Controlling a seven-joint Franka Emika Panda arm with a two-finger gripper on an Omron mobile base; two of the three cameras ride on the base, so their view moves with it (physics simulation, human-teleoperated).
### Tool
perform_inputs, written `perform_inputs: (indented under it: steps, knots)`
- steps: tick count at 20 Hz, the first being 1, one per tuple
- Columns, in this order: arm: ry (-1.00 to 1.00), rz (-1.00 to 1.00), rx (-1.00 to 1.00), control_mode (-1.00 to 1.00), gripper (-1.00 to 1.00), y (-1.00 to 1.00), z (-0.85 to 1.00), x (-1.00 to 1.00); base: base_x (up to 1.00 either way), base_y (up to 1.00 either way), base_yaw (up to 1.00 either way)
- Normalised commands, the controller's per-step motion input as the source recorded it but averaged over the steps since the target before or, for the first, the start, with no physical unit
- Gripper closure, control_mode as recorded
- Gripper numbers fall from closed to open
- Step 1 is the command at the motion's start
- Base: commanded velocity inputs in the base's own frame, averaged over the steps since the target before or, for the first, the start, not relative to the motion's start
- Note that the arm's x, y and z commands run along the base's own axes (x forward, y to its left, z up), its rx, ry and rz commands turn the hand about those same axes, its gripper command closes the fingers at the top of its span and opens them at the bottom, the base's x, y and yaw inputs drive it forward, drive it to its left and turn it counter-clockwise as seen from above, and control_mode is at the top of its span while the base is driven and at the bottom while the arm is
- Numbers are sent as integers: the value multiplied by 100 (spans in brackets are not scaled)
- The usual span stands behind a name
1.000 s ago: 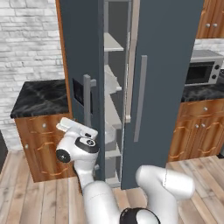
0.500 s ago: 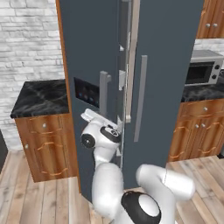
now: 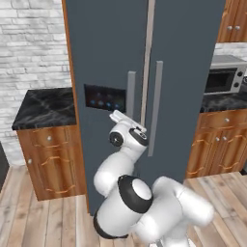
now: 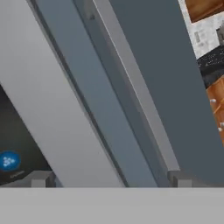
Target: There's a steak in the fridge that needs to be moved to the freezer for freezing. Pick up the steak from the fridge, place it on any shelf in the freezer, and close the fridge and freezer doors when done.
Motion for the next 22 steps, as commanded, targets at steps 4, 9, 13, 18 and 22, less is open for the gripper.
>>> perform_inputs:
  steps: [4, 9, 13, 18, 22]
  knots:
    - [0, -3, 4, -100, -100, -72, 0, 66, 0, 0, 0]
    - [0, 0, 6, -100, -100, -50, 0, 62, 0, 0, 0]
    - [0, 1, 7, -100, -100, -54, 0, 75, 0, 0, 0]
    - [2, 4, 7, -100, -100, -53, 0, 86, 0, 0, 0]
    - [4, 6, 7, -100, -100, -55, 0, 93, 0, 0, 0]
